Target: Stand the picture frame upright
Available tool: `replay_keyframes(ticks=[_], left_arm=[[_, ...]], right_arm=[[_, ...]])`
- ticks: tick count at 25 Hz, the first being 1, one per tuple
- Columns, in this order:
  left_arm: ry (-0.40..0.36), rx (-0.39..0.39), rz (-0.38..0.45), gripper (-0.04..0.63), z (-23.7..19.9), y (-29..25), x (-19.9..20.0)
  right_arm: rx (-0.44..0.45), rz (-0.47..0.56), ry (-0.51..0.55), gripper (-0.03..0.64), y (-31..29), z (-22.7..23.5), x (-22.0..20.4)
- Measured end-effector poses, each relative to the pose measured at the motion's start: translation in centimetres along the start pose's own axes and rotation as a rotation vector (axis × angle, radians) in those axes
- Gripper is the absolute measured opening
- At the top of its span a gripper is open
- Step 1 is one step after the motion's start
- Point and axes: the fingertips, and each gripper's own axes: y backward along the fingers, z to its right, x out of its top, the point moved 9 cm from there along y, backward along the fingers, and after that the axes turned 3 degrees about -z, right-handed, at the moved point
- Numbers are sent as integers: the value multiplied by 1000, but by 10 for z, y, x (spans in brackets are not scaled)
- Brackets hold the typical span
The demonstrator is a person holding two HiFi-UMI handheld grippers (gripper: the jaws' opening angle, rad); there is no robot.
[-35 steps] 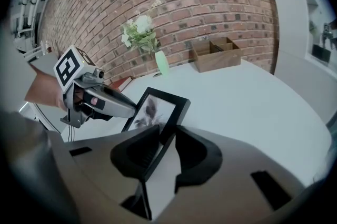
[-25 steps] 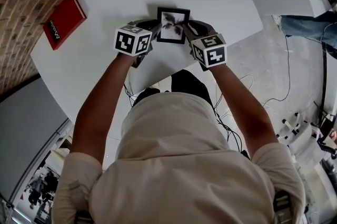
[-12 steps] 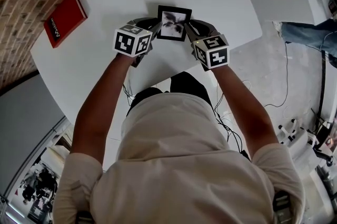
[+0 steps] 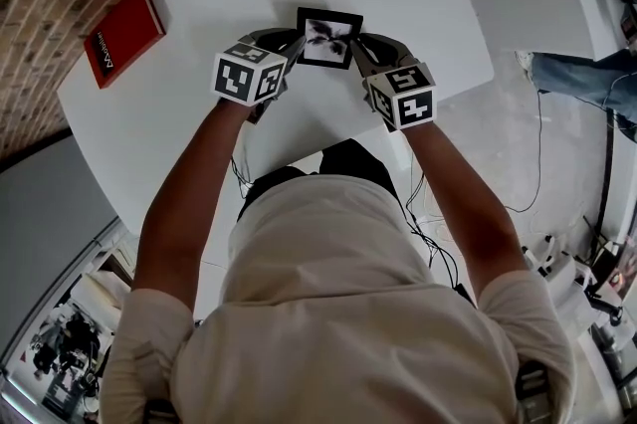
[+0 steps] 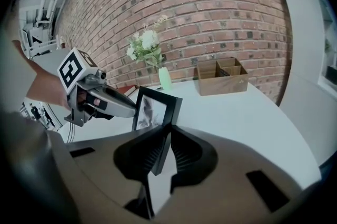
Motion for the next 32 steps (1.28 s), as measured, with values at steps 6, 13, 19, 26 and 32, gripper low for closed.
replay_keyframes(ticks=[6,13,19,26,32], left_arm=[[-5,12,25,57,-1,0,10],[-9,39,57,54,-1,1,18],[-27,63,77,49,-2,-1,27],[-49,94,105,46,-2,-7,34],[-67,121,125,43,-4,-9,39]], right_arm=[[2,17,35,48,0,7,9],[1,48,103,44,1,13,23],[-5,65,166,43,-2,21,30],[-24,99,262,40,-4,29,37],[-43,132,351,40,-6,33,44]])
